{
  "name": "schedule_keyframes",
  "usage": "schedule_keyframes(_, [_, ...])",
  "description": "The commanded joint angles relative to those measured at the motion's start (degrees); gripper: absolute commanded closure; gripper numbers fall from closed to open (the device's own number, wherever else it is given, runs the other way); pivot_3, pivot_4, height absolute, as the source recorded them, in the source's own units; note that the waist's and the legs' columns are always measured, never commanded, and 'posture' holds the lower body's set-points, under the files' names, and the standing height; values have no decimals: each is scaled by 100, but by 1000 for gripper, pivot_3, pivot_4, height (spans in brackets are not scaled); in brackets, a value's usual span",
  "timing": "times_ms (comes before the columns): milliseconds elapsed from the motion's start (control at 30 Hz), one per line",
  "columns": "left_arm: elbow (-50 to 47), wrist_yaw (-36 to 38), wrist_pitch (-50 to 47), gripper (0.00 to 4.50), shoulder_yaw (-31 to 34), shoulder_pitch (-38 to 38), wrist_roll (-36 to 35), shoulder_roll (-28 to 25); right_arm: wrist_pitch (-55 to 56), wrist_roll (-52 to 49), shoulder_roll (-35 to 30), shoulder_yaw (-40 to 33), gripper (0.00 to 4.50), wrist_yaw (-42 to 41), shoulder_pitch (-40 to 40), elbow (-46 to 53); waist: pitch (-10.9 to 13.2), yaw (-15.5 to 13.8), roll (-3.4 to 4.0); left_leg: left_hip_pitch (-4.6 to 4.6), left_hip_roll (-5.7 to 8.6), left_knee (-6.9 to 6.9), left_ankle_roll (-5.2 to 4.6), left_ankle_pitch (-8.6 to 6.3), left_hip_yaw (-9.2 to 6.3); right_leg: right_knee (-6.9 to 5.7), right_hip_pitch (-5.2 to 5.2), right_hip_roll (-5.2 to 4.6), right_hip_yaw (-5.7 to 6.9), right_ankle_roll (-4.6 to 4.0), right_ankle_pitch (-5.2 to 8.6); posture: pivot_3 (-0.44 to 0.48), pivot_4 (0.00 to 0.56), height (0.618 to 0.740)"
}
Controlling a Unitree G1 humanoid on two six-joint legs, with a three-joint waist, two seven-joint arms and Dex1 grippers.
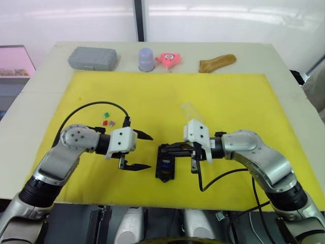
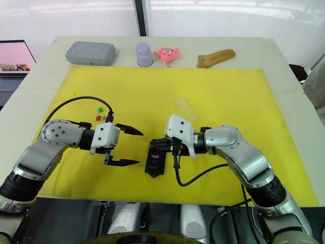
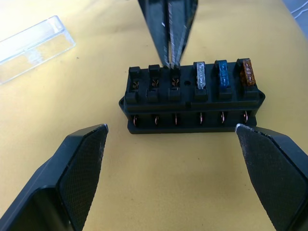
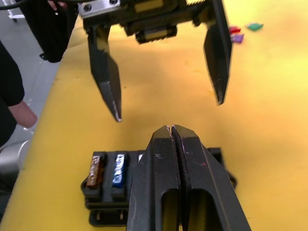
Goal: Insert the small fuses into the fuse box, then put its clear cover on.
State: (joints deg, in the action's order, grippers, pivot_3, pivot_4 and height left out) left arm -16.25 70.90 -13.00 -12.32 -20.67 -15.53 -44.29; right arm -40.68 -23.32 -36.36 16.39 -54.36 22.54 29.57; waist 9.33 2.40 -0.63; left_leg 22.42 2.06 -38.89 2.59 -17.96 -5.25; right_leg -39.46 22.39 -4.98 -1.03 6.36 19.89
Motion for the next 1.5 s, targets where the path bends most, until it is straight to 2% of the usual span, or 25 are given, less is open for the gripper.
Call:
schedule_keyframes(33, [-99, 9, 47, 0, 23, -94, -29, 24, 129, 41, -3, 77, 4447, 35, -22, 188, 0, 1, 0, 0, 0, 0, 0, 0, 0, 0, 0, 0, 0, 0, 0, 0, 150, 740])
schedule_keyframes(433, [-61, 21, -5, 0, 24, -193, -34, 19, 743, 976, -405, 869, 4447, 17, -379, 119, -1, -2, 0, 0, 0, -1, -3, -2, 0, 0, -1, 1, 0, 0, 0, 0, 150, 740])
schedule_keyframes(667, [-74, 19, 32, 0, 14, -152, -30, 3, 1089, 1414, -544, 1007, 4447, 11, -480, -32, -3, 0, 0, -6, -1, -1, -4, -2, 0, 0, -7, 3, 0, 0, 0, 0, 150, 740])
schedule_keyframes(900, [50, 62, 69, 0, -64, -288, -3, 72, 894, 1168, -510, 944, 4447, -93, -552, 168, -4, -3, -1, -7, -1, -2, -5, -3, 0, 1, -10, 3, 0, 0, 0, 0, 150, 740])
schedule_keyframes(1333, [101, 73, 128, 0, -47, -261, 46, 131, 417, 1317, -644, 1011, 4447, 24, -612, 74, -7, -11, 0, -8, 0, -5, -7, -4, -1, 3, -14, 2, 0, 0, 0, 0, 150, 740])
schedule_keyframes(1500, [131, 69, 220, 0, -48, -251, 57, 168, 310, 1106, -435, 859, 4447, 153, -608, 173, -8, -14, 0, -8, 0, -9, -12, -7, 0, 7, -18, 1, 0, 1, 0, 0, 150, 740])
